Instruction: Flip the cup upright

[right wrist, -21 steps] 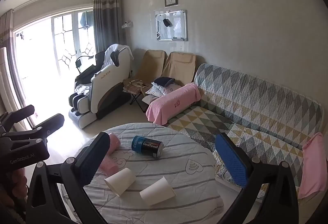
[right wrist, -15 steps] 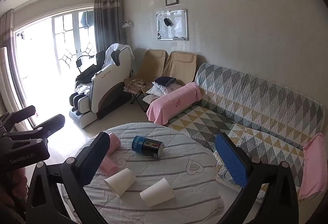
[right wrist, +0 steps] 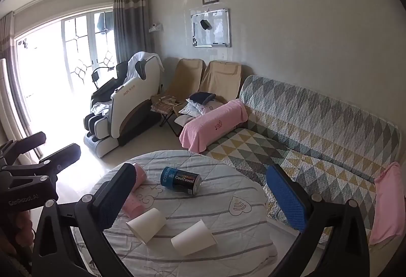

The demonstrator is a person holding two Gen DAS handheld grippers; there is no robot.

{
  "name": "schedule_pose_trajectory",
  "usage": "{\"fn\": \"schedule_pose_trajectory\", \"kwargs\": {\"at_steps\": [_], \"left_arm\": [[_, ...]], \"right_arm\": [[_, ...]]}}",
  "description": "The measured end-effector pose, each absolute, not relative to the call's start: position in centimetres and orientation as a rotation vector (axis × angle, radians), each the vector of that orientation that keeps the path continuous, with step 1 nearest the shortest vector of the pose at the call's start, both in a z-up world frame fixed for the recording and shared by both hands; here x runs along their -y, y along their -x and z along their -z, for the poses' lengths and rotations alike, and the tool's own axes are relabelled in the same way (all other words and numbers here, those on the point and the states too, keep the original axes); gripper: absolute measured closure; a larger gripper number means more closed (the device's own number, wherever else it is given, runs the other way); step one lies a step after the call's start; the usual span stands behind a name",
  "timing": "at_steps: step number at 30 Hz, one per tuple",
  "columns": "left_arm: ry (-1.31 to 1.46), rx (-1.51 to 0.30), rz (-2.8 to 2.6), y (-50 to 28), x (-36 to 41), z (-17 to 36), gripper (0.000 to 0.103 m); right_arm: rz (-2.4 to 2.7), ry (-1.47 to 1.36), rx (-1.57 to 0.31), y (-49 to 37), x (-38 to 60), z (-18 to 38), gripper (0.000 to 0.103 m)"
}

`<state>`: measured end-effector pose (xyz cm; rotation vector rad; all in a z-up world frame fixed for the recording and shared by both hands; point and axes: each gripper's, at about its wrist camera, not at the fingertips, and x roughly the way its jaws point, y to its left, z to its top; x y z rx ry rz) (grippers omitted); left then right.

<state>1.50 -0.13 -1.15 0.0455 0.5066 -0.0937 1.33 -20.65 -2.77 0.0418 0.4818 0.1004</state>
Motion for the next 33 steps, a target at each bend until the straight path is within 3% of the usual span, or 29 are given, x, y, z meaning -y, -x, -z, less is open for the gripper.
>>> {"fn": "schedule_pose_trajectory", "kwargs": {"at_steps": [33], "left_arm": [[-0.031,-0.510,0.086,-1.6,-0.7,1.4,0.000]], "right_arm": [[-0.113,-0.025,-0.481,-1.3,20.0,2.8,0.000]]}}
